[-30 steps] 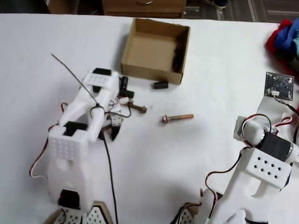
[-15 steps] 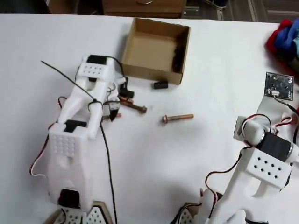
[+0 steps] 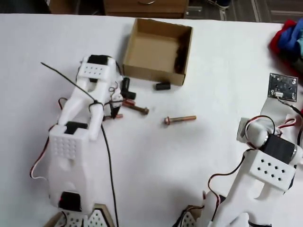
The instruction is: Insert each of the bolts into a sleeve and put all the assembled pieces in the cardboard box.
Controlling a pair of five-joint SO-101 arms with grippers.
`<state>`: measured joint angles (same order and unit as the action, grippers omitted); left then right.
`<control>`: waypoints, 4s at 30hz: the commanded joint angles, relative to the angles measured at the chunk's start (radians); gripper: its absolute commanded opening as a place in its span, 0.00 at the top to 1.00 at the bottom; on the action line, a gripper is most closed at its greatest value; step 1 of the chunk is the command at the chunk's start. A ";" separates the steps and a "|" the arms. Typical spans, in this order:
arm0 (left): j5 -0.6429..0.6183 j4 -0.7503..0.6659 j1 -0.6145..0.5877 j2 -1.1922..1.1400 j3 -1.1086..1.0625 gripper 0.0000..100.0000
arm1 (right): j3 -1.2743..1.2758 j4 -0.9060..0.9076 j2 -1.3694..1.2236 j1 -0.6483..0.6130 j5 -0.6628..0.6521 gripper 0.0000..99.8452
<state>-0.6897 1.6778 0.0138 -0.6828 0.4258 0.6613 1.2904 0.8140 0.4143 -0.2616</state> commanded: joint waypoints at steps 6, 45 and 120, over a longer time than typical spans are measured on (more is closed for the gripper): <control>-0.009 -0.068 0.005 0.006 0.033 0.86 | -0.052 -0.010 0.031 0.010 -0.008 0.98; -0.210 0.089 -0.086 0.052 0.027 0.68 | -0.049 -0.013 0.030 0.012 -0.008 0.98; 0.677 -0.095 0.012 -0.132 0.183 0.92 | -0.054 -0.015 0.030 0.007 -0.008 0.98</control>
<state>-0.0084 1.6441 0.0123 -0.8485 0.5900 0.6613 1.2904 0.8140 0.4143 -0.2616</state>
